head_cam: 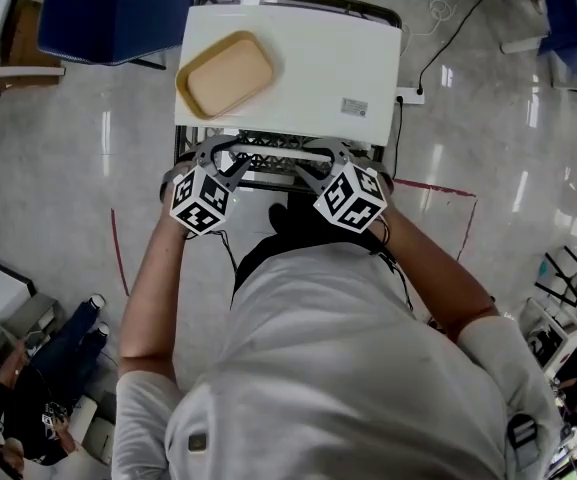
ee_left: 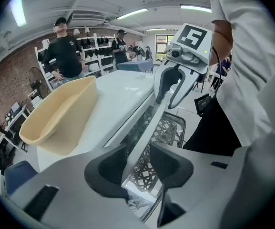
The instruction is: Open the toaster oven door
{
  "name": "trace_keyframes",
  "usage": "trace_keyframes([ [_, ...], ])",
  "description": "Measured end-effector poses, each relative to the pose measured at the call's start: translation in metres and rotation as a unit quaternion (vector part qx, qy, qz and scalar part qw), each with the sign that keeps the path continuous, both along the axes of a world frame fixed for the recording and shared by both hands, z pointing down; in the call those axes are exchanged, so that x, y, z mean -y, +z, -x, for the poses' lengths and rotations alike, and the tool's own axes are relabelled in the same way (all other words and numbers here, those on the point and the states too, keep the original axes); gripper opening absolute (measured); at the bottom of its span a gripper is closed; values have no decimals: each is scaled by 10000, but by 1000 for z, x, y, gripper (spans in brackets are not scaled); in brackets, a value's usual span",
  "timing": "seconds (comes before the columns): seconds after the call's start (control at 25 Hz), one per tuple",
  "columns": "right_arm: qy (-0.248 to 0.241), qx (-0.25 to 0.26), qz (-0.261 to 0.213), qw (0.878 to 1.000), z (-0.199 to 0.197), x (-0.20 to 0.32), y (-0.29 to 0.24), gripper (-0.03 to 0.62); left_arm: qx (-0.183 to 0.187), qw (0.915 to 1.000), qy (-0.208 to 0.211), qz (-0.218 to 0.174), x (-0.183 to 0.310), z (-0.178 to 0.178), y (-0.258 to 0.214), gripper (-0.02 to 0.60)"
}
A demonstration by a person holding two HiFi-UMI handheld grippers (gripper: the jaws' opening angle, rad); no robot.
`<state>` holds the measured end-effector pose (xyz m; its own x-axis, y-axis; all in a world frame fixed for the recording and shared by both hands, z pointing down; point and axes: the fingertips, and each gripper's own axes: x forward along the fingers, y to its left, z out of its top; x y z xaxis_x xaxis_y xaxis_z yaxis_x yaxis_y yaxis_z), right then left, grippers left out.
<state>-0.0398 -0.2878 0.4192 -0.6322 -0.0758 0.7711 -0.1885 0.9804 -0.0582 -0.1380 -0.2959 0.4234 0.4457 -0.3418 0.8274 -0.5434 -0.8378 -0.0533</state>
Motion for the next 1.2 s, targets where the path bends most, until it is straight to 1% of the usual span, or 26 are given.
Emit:
trace_keyframes([
  [0.12,-105,-124,-110,9998,0,0,6,120,95,9999,131,-48,2,0,3,153],
  [0.24,-188,-262,-315,9990,0,2,8,89,225,9991,327,-125,2,-1,4,146],
  [0.36,-207,-355,-420,9983,1,-1,8,86,355,9978,531,-149,-2,-1,5,138],
  [0.52,-126,-454,-583,9972,4,-2,9,84,473,9953,799,-266,-4,1,6,130],
  [0.72,40,-573,-867,9946,3,-5,9,84,792,9890,1131,-532,-8,-2,8,117],
  [1.04,223,-784,-1493,9854,2,-28,8,84,906,9820,1479,-745,-31,-5,5,104],
  [1.2,197,-871,-1720,9810,3,-40,16,84,997,9806,1526,-723,-45,-5,13,100],
])
